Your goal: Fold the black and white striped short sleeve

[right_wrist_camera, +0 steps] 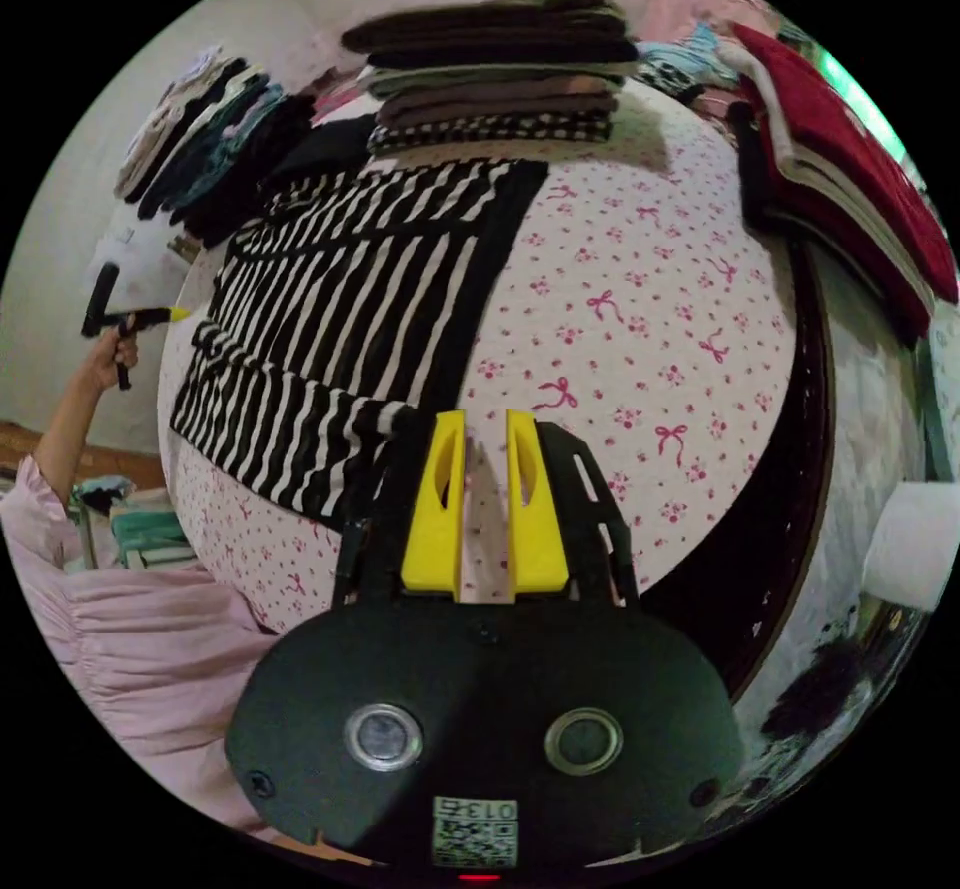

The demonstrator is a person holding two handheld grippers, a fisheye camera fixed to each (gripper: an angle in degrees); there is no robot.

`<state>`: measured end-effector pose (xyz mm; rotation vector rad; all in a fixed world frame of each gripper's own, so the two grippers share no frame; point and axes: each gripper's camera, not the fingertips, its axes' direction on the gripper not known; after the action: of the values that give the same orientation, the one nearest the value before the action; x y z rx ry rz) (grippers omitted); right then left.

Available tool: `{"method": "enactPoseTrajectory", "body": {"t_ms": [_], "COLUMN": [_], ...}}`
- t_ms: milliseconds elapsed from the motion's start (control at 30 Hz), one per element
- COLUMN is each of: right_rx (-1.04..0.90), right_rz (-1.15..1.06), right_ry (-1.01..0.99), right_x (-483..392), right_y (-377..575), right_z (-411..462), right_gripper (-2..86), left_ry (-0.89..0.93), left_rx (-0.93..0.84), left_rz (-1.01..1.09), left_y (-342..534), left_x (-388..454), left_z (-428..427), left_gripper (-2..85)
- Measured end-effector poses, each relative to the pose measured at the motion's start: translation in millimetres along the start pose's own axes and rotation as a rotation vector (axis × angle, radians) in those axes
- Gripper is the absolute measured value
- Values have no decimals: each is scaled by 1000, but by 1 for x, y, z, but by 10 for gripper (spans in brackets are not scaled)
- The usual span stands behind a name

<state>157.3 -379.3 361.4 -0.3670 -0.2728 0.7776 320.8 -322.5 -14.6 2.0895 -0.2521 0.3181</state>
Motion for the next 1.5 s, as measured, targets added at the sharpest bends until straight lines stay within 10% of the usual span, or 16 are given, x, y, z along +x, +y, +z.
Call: {"method": "enactPoseTrajectory", "body": {"t_ms": [133, 700, 933, 1267, 1500], "right_rx": [149, -98, -17, -137, -4], "right_rz": [45, -792, -685, -933, -476], "right_ry": [2, -231, -230, -324, -125], "right_x": [7, -213, -228, -326, -243], "right_y": [18, -17, -61, -94, -149], "right_z": [-28, 61, 59, 118, 101], "right_gripper": [40, 5, 3, 4, 4], "left_ry": [47, 8, -59, -94, -99], "left_rx": [190, -227, 175, -25, -10], "left_rz": [-98, 285, 40, 41, -22], "left_y": [46, 14, 16, 113, 160], "left_x": [-28, 52, -3, 0, -19], "left_z": [-28, 109, 10, 62, 60], "left_gripper": [69, 76, 84, 82, 74]}}
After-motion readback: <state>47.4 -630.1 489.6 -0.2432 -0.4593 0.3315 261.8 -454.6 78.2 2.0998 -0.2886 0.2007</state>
